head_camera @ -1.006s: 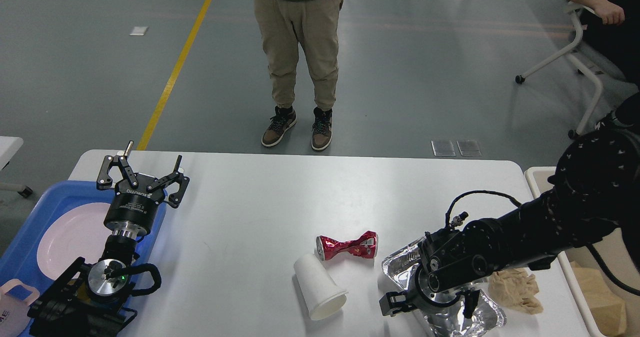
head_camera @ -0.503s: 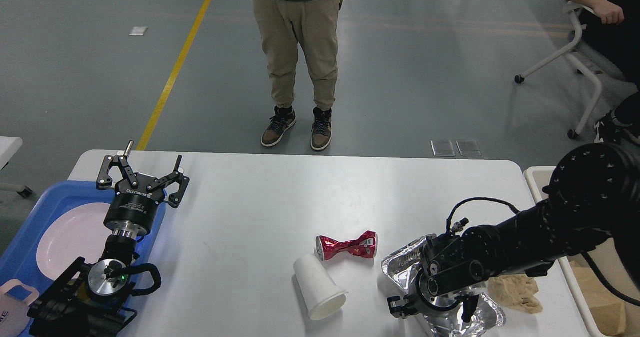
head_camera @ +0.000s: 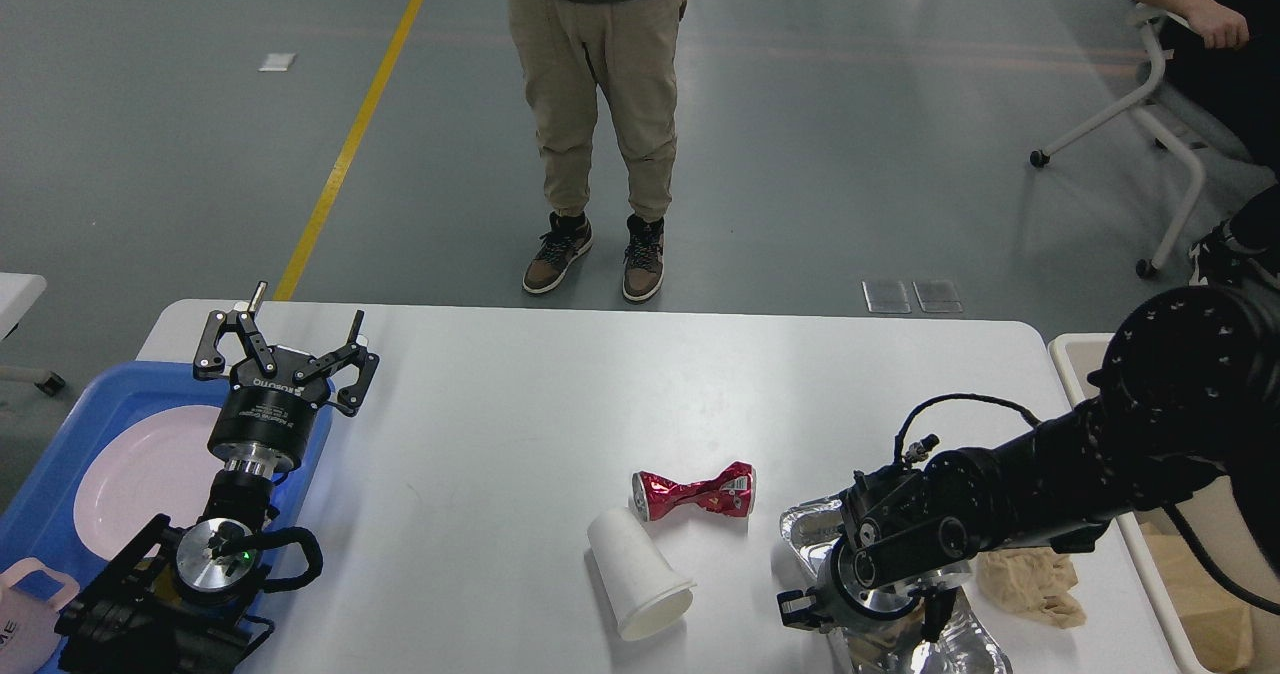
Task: Tidy desktop
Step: 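Close the right gripper on the foil tray edge, then lift the foil tray and carry it into the white bin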
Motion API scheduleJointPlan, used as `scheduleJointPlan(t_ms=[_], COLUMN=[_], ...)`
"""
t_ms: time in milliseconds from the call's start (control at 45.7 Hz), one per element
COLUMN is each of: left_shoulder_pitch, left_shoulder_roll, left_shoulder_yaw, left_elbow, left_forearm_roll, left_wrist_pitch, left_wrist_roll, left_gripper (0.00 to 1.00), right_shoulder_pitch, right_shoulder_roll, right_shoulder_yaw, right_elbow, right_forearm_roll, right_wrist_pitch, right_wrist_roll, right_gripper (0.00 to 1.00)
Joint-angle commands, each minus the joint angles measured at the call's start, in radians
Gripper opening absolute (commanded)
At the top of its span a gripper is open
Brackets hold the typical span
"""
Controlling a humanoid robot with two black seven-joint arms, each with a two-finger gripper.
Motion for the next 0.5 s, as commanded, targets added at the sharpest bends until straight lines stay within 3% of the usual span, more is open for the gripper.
scheduleJointPlan(t_ms=[0,328,481], left_shoulder_pitch=[0.000,0.000,0.000], left_shoulder_roll=[0.000,0.000,0.000], left_shoulder_yaw=[0.000,0.000,0.000], left_elbow=[0.000,0.000,0.001], left_forearm_roll=[0.000,0.000,0.000], left_wrist_pitch=[0.000,0.000,0.000], left_wrist_roll=[-0.001,0.000,0.000], left_gripper=[0.96,0.96,0.96], right_shoulder_pitch=[0.005,0.057,0.214], right_shoulder_roll=[0.002,-0.017,-0.069], right_shoulder_yaw=[0.002,-0.006,-0.007], right_elbow=[0.000,0.014,0.100], right_forearm_roll=[0.001,0.052,0.073], right_wrist_pitch=[-0.003,0.023,0.170], right_wrist_roll=[0.000,0.000,-0.002], right_gripper=[0.00,0.00,0.00])
